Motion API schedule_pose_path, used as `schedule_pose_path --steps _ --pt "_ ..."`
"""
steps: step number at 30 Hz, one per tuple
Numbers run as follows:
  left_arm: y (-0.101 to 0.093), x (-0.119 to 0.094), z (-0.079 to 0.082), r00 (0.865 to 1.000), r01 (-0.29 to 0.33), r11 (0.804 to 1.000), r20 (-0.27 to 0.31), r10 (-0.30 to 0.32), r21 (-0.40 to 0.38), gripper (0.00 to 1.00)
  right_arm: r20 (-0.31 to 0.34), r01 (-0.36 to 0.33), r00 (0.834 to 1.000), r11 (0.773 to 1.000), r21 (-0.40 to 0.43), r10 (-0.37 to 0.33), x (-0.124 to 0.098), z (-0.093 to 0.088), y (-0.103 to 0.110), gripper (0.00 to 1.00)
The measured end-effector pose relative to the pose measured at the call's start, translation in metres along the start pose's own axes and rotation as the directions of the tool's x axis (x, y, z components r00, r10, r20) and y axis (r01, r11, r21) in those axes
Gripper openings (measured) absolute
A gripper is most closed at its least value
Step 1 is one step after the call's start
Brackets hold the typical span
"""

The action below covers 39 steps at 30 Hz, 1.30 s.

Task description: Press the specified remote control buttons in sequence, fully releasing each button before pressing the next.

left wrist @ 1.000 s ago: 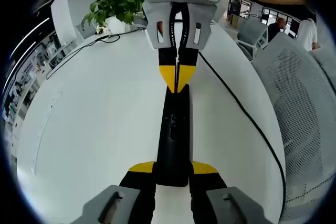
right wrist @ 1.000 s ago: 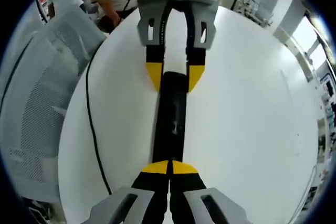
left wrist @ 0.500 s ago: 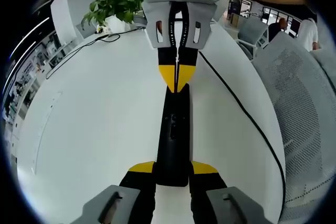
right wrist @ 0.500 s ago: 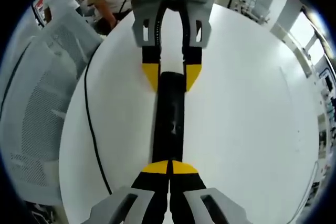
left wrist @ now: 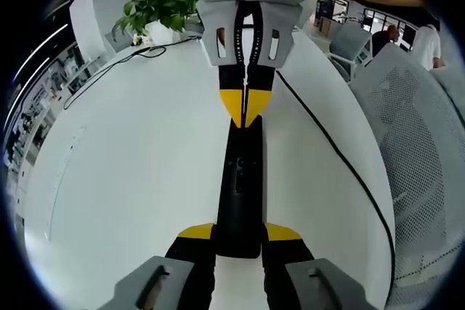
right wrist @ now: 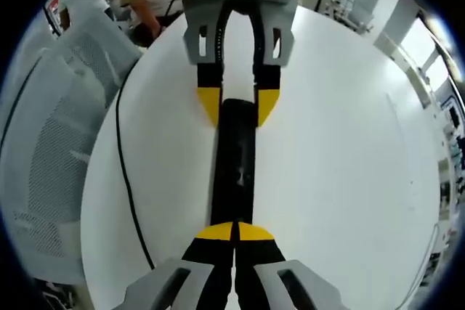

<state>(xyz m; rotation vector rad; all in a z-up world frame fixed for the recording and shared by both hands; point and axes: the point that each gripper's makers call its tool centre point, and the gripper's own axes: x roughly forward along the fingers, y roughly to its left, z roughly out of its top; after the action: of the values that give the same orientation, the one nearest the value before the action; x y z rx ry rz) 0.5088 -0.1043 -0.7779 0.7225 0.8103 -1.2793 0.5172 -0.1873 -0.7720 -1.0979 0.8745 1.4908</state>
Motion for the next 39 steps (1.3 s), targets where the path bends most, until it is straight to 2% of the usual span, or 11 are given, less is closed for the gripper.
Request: schedule_pose_path --steps 7,22,32,39 --pt "0.001 0.000 0.000 1.000 0.000 1.000 -0.003 0.000 0.001 0.23 0.026 0.004 1.000 1.000 0.021 -0.004 -0.001 0.001 0.000 0.00" --pt "0.002 0.001 0.000 1.000 -0.003 1.000 -0.012 0.003 0.003 0.23 0.050 0.032 0.998 0.999 0.011 -0.032 -0.003 0.003 0.001 0.00" --pt "0.002 0.001 0.000 1.000 0.000 1.000 -0.012 0.000 0.006 0.23 0.061 0.055 0.997 0.999 0.004 -0.055 -0.027 0.012 -0.004 0.00" --pt "0.002 0.001 0.000 1.000 0.000 1.000 -0.012 0.000 0.005 0.23 0.065 0.069 0.996 0.998 -0.013 -0.068 -0.032 0.019 -0.008 0.00"
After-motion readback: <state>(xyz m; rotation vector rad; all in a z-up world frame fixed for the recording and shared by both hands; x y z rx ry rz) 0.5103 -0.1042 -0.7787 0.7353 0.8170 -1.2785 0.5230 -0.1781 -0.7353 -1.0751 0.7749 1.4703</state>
